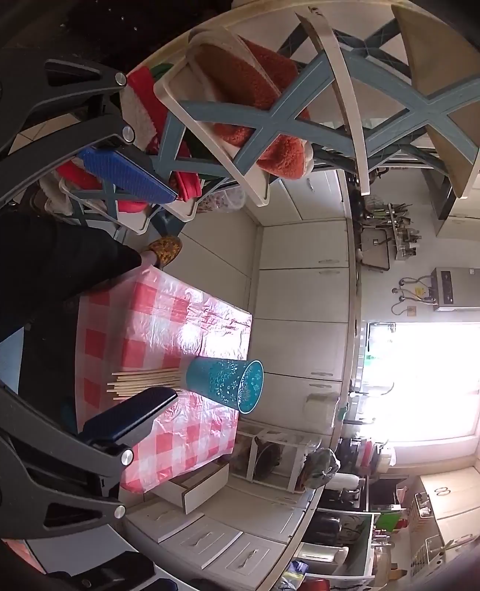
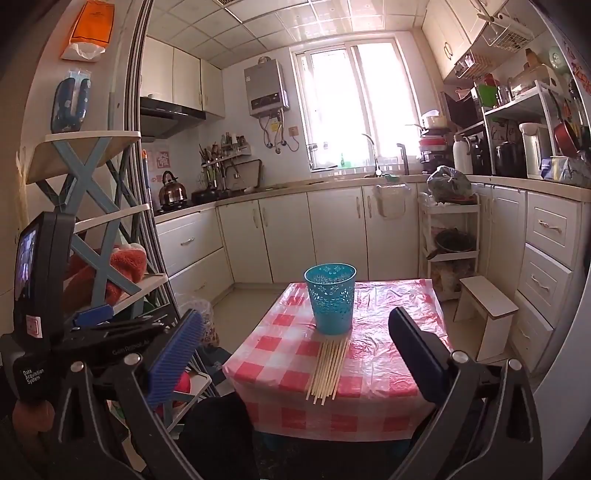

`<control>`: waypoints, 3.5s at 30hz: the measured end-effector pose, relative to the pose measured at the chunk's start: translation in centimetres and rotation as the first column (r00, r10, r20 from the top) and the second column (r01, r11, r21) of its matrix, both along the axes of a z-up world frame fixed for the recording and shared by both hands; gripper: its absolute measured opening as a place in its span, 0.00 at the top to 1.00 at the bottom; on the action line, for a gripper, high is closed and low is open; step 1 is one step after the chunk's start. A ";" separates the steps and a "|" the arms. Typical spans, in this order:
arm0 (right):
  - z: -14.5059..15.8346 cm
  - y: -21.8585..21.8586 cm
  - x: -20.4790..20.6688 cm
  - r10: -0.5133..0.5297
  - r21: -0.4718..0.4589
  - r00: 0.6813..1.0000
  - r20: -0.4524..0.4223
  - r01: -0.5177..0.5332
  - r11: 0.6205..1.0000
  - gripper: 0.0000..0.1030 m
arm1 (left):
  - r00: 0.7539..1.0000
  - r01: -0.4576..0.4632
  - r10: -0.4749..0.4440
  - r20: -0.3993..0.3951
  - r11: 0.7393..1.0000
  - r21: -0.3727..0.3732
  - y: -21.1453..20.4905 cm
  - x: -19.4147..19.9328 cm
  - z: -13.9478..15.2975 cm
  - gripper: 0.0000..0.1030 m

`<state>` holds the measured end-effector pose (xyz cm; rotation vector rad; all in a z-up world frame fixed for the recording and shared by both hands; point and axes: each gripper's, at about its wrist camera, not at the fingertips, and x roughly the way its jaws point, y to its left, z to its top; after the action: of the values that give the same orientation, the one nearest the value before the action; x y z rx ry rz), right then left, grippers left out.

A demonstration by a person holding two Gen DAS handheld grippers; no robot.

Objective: Organize utensils

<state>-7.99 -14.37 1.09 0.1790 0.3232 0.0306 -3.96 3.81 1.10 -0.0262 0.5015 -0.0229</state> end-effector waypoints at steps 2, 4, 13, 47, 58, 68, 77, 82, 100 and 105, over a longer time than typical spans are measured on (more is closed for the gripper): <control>0.6 0.7 -2.3 -0.002 -0.002 1.000 0.014 0.002 1.000 0.06 | 1.000 0.000 0.000 0.002 1.000 0.009 0.0 -0.3 0.1 0.07; 0.7 0.3 -2.8 -0.007 0.002 1.000 0.028 0.007 1.000 0.06 | 1.000 0.000 0.000 0.007 1.000 0.020 -0.5 -0.4 0.2 0.07; 0.9 0.8 -3.4 0.000 -0.020 0.992 0.130 0.003 1.000 0.06 | 1.000 0.011 -0.012 0.013 1.000 0.022 -0.8 -1.3 0.8 0.07; 1.1 0.4 -4.6 -0.003 -0.016 0.987 0.159 0.005 1.000 0.06 | 0.999 0.019 -0.019 0.030 1.000 0.009 -0.5 -1.9 1.1 0.07; 1.0 0.6 -4.6 -0.006 -0.023 0.985 0.174 0.010 1.000 0.06 | 0.999 0.019 -0.020 0.033 1.000 0.002 -0.5 -2.1 1.1 0.07; 0.9 1.0 -4.7 0.001 -0.032 0.985 0.174 0.005 0.999 0.06 | 0.999 0.028 -0.028 0.034 1.000 0.000 -0.3 -2.3 1.1 0.07; 1.0 1.0 -4.7 0.006 -0.032 0.985 0.174 -0.001 1.000 0.06 | 0.999 0.031 -0.031 0.037 1.000 0.001 -0.3 -2.3 1.4 0.07; 1.0 1.1 -4.7 0.006 -0.030 0.985 0.174 0.000 1.000 0.06 | 0.999 0.033 -0.033 0.037 0.999 0.004 -0.4 -2.4 1.4 0.07; -3.7 -2.1 4.4 -0.033 -0.017 0.998 -0.052 0.033 0.999 0.06 | 0.983 0.058 -0.056 -0.173 0.998 0.006 -1.8 6.4 -3.6 0.07; -9.5 -4.7 12.8 -0.024 -0.003 0.964 -0.265 0.024 1.000 0.21 | 0.960 0.062 -0.058 -0.274 0.998 0.006 -2.4 10.7 -6.8 0.07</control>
<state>4.83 -19.11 -8.39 0.1873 0.5882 -0.0182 6.72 1.40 -5.75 0.0007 0.7800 -0.0758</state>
